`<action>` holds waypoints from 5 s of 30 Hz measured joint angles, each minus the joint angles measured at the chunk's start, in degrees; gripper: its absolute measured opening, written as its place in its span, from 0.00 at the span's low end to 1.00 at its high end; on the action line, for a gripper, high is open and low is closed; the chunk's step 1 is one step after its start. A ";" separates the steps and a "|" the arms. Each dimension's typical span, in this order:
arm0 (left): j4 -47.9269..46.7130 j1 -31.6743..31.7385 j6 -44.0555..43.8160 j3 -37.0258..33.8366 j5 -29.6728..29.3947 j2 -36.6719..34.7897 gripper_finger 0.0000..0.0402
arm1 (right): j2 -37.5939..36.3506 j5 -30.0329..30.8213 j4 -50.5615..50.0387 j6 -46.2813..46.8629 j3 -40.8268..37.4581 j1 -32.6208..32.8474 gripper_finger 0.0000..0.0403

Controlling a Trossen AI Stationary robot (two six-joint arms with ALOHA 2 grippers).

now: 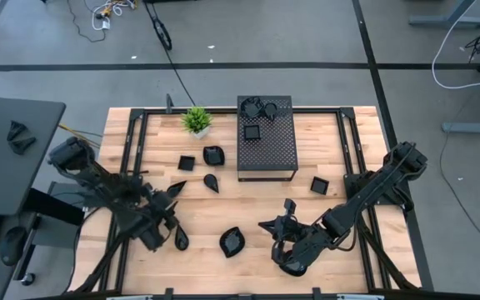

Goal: Pick & Place Mini shaped plates
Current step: Stack the drop shaped plate on top of the drop shaped plates on the shelf

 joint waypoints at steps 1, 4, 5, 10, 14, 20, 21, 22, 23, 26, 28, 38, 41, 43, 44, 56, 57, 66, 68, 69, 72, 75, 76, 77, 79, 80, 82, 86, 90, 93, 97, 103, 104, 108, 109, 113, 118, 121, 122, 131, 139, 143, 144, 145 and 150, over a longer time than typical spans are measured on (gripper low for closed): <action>1.81 1.12 1.56 -0.73 -0.20 0.00 0.52 | 0.00 0.00 0.00 0.00 0.00 0.00 0.02; 8.24 4.65 6.24 -3.05 -1.29 0.00 0.48 | 0.00 0.00 0.00 0.02 0.00 0.00 0.02; 10.65 6.03 7.82 -3.81 -1.29 0.00 0.47 | 0.00 0.00 0.00 0.03 0.00 0.00 0.02; 14.32 12.38 11.85 -5.72 0.16 0.00 0.43 | 0.00 0.00 0.00 0.11 0.00 0.00 0.02; 14.44 15.90 13.91 -5.98 0.53 0.00 0.40 | 0.00 0.00 0.00 0.13 0.00 0.00 0.02; 16.71 18.88 20.42 -5.96 4.48 0.00 0.30 | 0.00 -0.02 0.00 0.13 0.00 0.00 0.02; 16.68 19.31 20.42 -5.96 5.01 0.00 0.28 | 0.00 0.00 0.00 0.13 0.00 0.00 0.02; 16.72 19.75 20.42 -5.93 5.41 0.00 0.26 | 0.00 0.00 0.00 0.14 0.00 0.00 0.02; 16.75 20.14 20.41 -5.92 5.67 0.00 0.25 | 0.00 -0.01 0.00 0.13 0.00 0.00 0.02; 17.01 20.86 20.42 -5.87 6.16 -0.01 0.21 | 0.00 -0.02 0.00 0.15 0.00 0.00 0.02; 17.27 20.91 20.63 -5.86 6.50 0.00 0.17 | 0.00 -0.02 0.00 0.15 0.00 0.00 0.02; 16.84 18.61 21.23 -5.72 7.44 -0.24 0.02 | 0.00 -0.02 -0.02 0.15 0.00 0.00 0.02; 15.81 17.35 21.30 -4.87 8.07 -0.28 0.03 | 0.00 -0.02 -0.02 0.15 0.00 0.00 0.02; 15.06 16.54 22.74 -3.71 8.64 -0.27 0.04 | 0.00 -0.02 -0.02 0.15 0.00 0.00 0.02; 14.95 16.19 23.81 -3.08 8.80 -0.26 0.03 | 0.00 -0.02 -0.02 0.13 0.00 0.00 0.02; 15.64 13.40 40.57 7.76 5.56 -0.24 0.02 | 0.00 -0.04 -0.02 0.13 0.00 0.00 0.02; 16.48 13.34 42.92 8.81 5.42 -0.24 0.02 | 0.00 -0.04 -0.02 0.13 0.00 0.01 0.02; 33.02 14.08 67.66 16.06 8.50 -0.11 0.02 | 0.01 -1.76 -0.04 -3.30 0.00 0.01 0.02; 36.84 14.59 72.60 17.79 11.56 -0.11 0.02 | -0.01 -2.68 0.16 -7.34 -0.01 0.02 0.02; 38.90 14.89 74.92 18.50 13.33 -0.11 0.01 | -0.08 -3.32 0.24 -10.02 -0.02 0.02 0.02; 42.80 15.61 81.94 20.42 20.98 -0.10 0.01 | -0.59 -6.26 0.49 -19.25 -0.02 0.02 0.02; 45.19 16.29 87.28 22.85 29.65 -0.09 0.02 | -1.19 -9.97 1.51 -28.14 -0.01 -0.35 0.02; 45.18 16.45 88.50 23.49 31.87 -0.09 0.02 | -1.34 -11.79 2.38 -30.99 -0.02 -0.68 0.02; 45.01 16.56 89.66 23.94 33.72 -0.09 0.02 | -1.45 -13.70 3.33 -33.54 -0.02 -1.03 0.03; 44.83 16.84 92.88 24.59 36.66 -0.09 0.02 | -1.51 -17.40 4.98 -37.89 0.15 -2.05 0.05; 45.08 17.04 95.36 24.72 38.43 -0.09 0.01 | -1.51 -19.18 5.33 -39.57 0.52 -2.50 0.07; 44.85 17.38 101.13 24.73 41.52 0.00 0.01 | -1.53 -22.24 6.31 -42.75 1.08 -3.34 0.11; 44.96 17.50 112.04 24.66 43.52 0.85 0.02 | -1.53 -24.00 7.16 -48.80 2.34 -4.12 0.21; 45.09 18.14 119.11 24.63 43.76 1.91 0.03 | -1.02 -25.80 8.42 -54.35 3.58 -5.29 0.29; 45.06 19.11 120.12 24.68 43.83 2.73 0.02 | -0.27 -28.46 10.33 -58.58 3.97 -6.20 0.33; 45.21 20.46 119.98 24.68 45.52 2.99 0.02 | 1.64 -30.78 12.06 -63.22 5.59 -6.90 0.37; 45.40 21.54 119.96 24.66 45.68 2.99 0.03 | 5.39 -32.99 11.67 -68.56 7.56 -8.19 0.37; 45.33 21.57 119.88 24.66 45.68 2.99 0.03 | 5.77 -32.85 11.75 -69.21 7.93 -8.27 0.37; 45.34 21.57 120.71 24.66 45.68 2.99 0.02 | 6.67 -32.61 11.73 -70.92 8.15 -8.75 0.36; 45.42 21.58 121.09 24.66 45.69 2.99 0.02 | 6.75 -32.59 11.40 -71.47 8.15 -8.86 0.35; 45.67 21.56 121.41 24.66 45.69 2.99 0.03 | 6.73 -32.41 11.40 -73.62 8.17 -9.11 0.32; 46.43 21.56 121.56 24.66 45.67 2.99 0.04 | 6.73 -32.51 11.31 -78.34 8.17 -9.20 0.27; 46.97 21.68 121.57 24.66 45.60 2.99 0.04 | 6.73 -32.50 11.30 -80.93 8.17 -9.22 0.25; 47.21 21.80 121.57 24.66 45.59 2.99 0.04 | 6.73 -32.46 11.29 -81.60 8.17 -9.22 0.25; 47.57 22.96 121.55 24.66 45.52 2.99 0.04 | 6.73 -32.06 11.06 -85.86 8.17 -10.14 0.25; 47.55 23.07 121.55 24.66 45.44 2.97 0.04 | 6.73 -30.93 10.99 -86.85 8.17 -10.34 0.22; 47.52 23.07 121.53 24.66 45.38 2.93 0.04 | 6.73 -29.79 10.94 -86.54 8.17 -10.32 0.17; 47.50 23.07 121.53 24.66 45.23 2.90 0.04 | 6.73 -29.49 10.91 -86.31 8.17 -10.29 0.16; 47.50 23.07 121.52 24.66 44.97 2.89 0.04 | 6.73 -29.25 10.88 -86.11 8.17 -10.28 0.15; 47.44 23.05 121.51 24.66 44.09 2.89 0.04 | 6.73 -28.94 10.69 -85.52 8.16 -10.27 0.12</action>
